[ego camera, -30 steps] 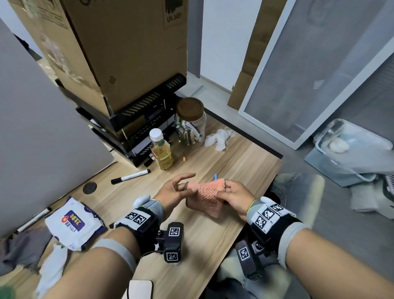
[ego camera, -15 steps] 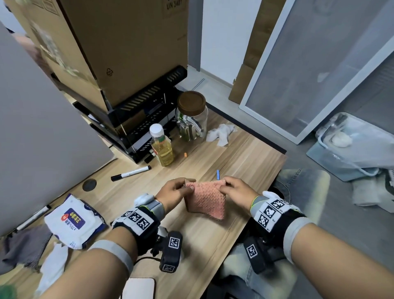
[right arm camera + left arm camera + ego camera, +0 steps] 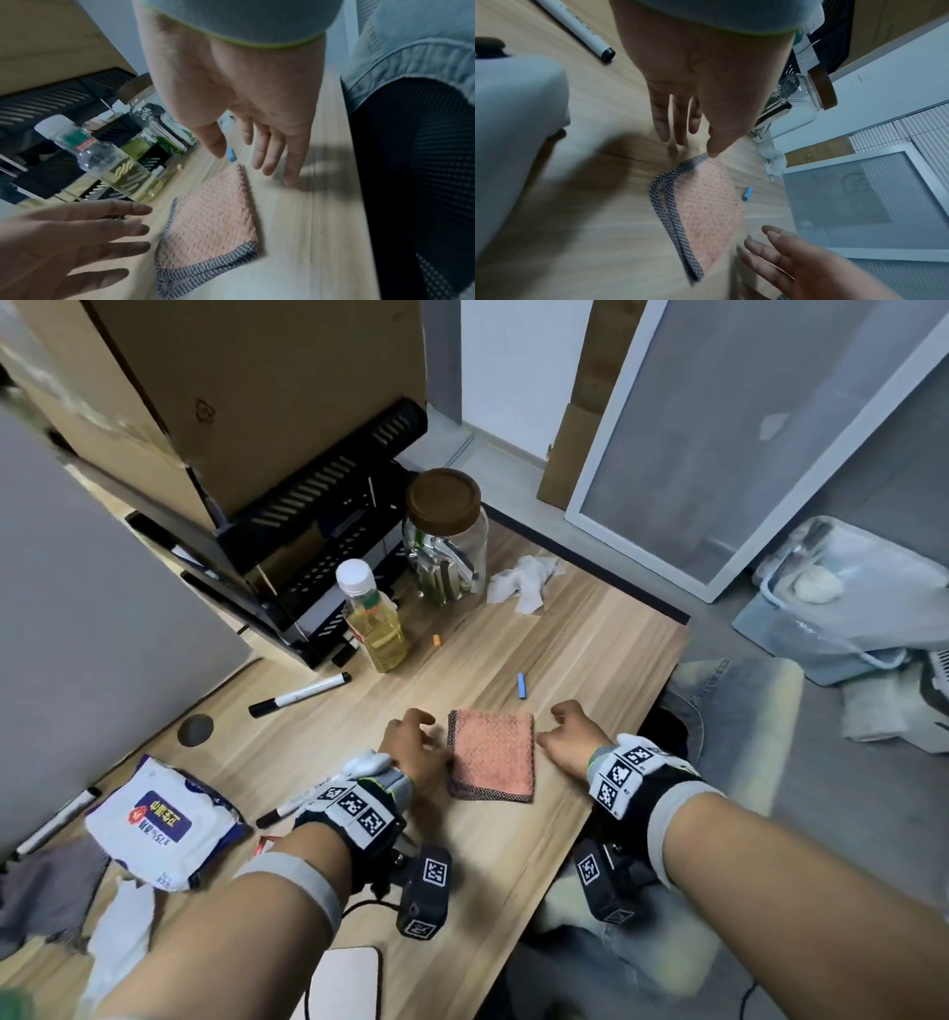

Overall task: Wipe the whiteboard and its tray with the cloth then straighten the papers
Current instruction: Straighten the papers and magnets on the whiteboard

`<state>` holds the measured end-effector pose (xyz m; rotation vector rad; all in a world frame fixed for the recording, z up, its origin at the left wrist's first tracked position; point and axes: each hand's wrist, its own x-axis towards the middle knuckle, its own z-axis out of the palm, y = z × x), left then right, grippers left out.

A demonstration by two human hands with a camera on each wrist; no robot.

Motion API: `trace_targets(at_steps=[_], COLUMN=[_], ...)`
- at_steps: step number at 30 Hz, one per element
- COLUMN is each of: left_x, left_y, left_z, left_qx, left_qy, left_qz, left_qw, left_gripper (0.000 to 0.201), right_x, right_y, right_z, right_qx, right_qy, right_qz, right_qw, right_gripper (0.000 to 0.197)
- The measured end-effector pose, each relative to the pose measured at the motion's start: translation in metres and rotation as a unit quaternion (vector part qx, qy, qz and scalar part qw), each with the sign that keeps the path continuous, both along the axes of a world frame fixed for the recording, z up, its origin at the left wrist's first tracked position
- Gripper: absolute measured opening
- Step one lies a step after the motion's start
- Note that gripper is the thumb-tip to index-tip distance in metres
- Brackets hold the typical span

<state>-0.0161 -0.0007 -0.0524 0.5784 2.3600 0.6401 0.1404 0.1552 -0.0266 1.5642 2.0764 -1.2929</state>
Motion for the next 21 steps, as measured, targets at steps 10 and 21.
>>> trace_targets(at_steps=[10,21], left_x=[0.108,0.334], left_y=[0.051,0.039], left_z=[0.093,0.143], left_qx=[0.197,0.181], left_qy=[-0.088,-0.14], left_qz=[-0.192,-0.435], left_qw=[0.957,0.871], left_gripper=[0.02,0.011], right_x=[0.152,0.487], right_y=[-0.023,-0.168], right_z=[0.113,0.242], right_qx=[-0.033,0.123], right_qy=[0.209,0.344], right_qz=[-0.142,-0.383], right_qw=[0.967,0.848], right_gripper=[0.021,0.014])
